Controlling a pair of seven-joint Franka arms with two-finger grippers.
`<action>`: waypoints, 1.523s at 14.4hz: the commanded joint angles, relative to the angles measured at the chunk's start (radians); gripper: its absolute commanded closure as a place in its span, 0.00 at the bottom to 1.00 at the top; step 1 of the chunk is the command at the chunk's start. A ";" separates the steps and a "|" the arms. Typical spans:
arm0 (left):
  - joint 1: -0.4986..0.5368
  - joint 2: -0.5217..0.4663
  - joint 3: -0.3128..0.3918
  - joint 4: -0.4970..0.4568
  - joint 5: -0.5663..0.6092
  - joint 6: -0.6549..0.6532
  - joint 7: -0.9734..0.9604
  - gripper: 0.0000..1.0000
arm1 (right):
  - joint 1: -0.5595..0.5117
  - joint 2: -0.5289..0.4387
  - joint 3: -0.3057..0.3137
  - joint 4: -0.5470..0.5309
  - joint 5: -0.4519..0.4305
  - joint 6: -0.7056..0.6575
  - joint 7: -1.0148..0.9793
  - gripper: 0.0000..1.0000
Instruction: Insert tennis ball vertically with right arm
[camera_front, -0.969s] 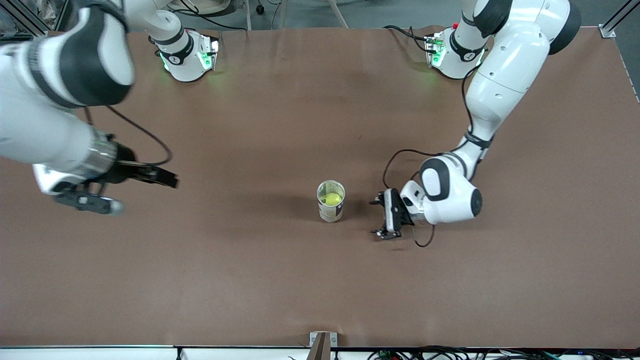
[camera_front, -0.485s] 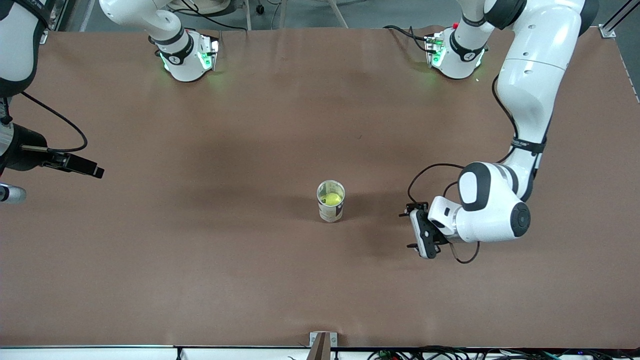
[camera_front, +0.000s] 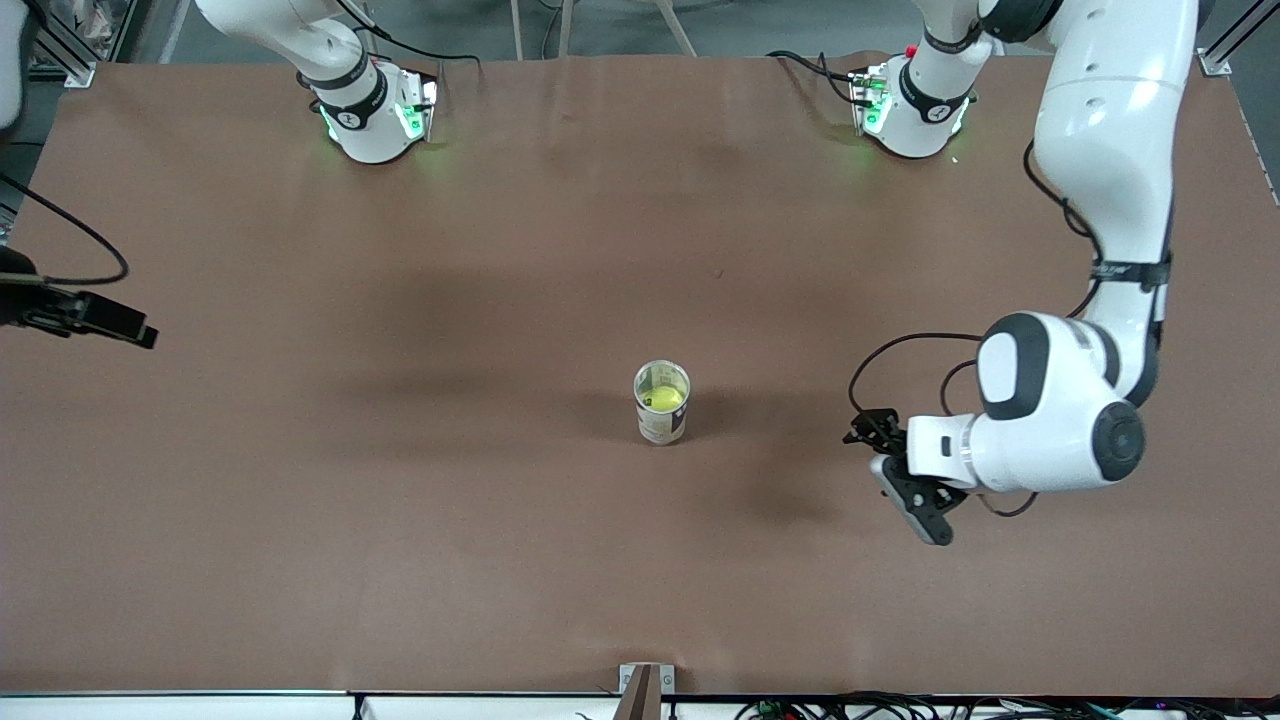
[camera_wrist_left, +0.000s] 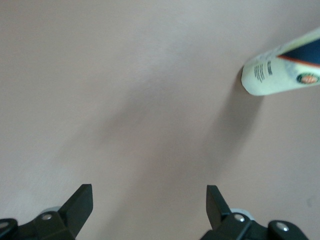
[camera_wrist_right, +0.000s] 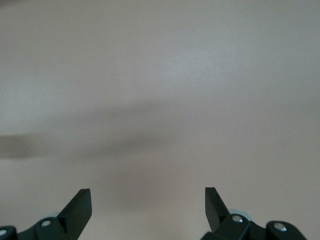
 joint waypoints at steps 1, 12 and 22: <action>-0.010 -0.085 0.053 -0.019 0.031 -0.064 -0.190 0.00 | -0.212 -0.065 0.221 -0.026 -0.066 0.005 0.000 0.00; -0.012 -0.444 0.084 -0.086 0.324 -0.292 -0.820 0.00 | -0.345 -0.208 0.335 -0.236 -0.163 0.192 -0.087 0.00; 0.098 -0.714 -0.013 -0.229 0.430 -0.475 -0.855 0.00 | -0.405 -0.223 0.382 -0.270 -0.085 0.174 -0.072 0.00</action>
